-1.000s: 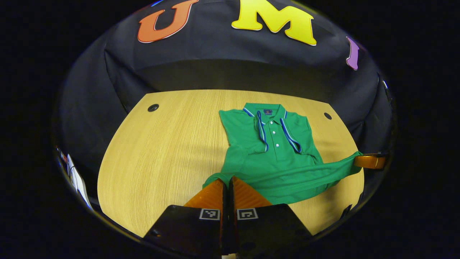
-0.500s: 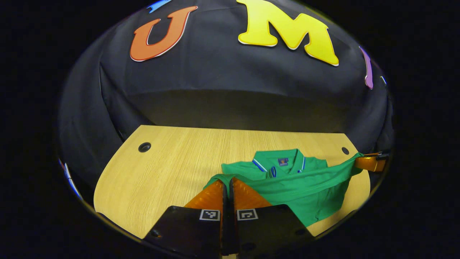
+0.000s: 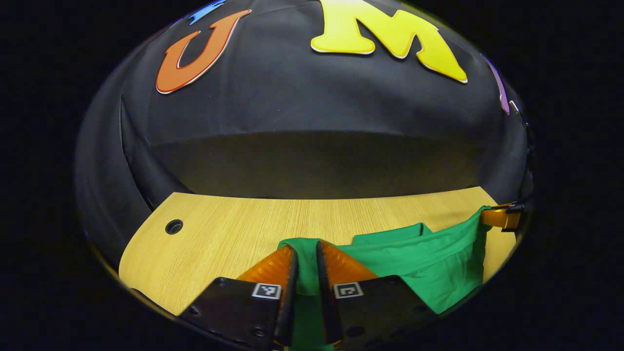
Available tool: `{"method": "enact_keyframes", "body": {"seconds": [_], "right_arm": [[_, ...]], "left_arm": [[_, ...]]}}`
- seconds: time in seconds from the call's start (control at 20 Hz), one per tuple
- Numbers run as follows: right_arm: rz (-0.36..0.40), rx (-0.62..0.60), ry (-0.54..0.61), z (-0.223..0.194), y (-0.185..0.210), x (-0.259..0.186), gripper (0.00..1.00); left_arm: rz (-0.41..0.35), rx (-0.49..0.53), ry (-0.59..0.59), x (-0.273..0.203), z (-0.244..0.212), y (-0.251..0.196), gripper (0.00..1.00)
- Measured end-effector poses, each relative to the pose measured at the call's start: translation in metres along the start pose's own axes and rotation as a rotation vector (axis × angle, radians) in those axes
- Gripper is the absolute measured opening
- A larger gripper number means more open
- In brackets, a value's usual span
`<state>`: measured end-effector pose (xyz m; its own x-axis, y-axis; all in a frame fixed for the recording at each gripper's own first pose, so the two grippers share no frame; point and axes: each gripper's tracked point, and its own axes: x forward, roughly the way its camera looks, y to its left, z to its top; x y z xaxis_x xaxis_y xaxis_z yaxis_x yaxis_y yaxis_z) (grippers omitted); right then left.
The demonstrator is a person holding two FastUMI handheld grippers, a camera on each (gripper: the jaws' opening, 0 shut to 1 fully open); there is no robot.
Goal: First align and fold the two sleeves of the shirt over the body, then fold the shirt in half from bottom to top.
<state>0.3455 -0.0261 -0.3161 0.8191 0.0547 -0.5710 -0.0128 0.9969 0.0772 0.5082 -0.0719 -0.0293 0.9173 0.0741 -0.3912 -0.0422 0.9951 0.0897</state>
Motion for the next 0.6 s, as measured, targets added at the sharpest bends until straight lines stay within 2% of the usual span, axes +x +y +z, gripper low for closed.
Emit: {"method": "enact_keyframes", "body": {"seconds": [0.05, 0.15, 0.2, 0.3, 0.6], "right_arm": [[0.000, -0.001, 0.003, 0.000, -0.002, -0.003, 0.52], [-0.026, -0.005, 0.011, 0.000, -0.010, -0.019, 0.98], [-0.030, -0.004, 0.007, 0.003, -0.013, -0.034, 0.98], [-0.027, -0.015, -0.012, 0.009, -0.014, -0.059, 0.97], [-0.014, -0.019, -0.140, 0.048, -0.017, -0.184, 0.97]], "left_arm": [[0.012, 0.006, 0.011, 0.000, -0.002, 0.002, 0.58], [0.007, -0.030, 0.026, -0.015, -0.002, 0.001, 0.95], [0.002, -0.044, 0.024, -0.025, 0.002, 0.002, 1.00], [-0.002, -0.046, 0.004, -0.049, 0.019, 0.001, 1.00], [-0.038, -0.002, -0.105, -0.157, 0.085, -0.017, 1.00]]}}
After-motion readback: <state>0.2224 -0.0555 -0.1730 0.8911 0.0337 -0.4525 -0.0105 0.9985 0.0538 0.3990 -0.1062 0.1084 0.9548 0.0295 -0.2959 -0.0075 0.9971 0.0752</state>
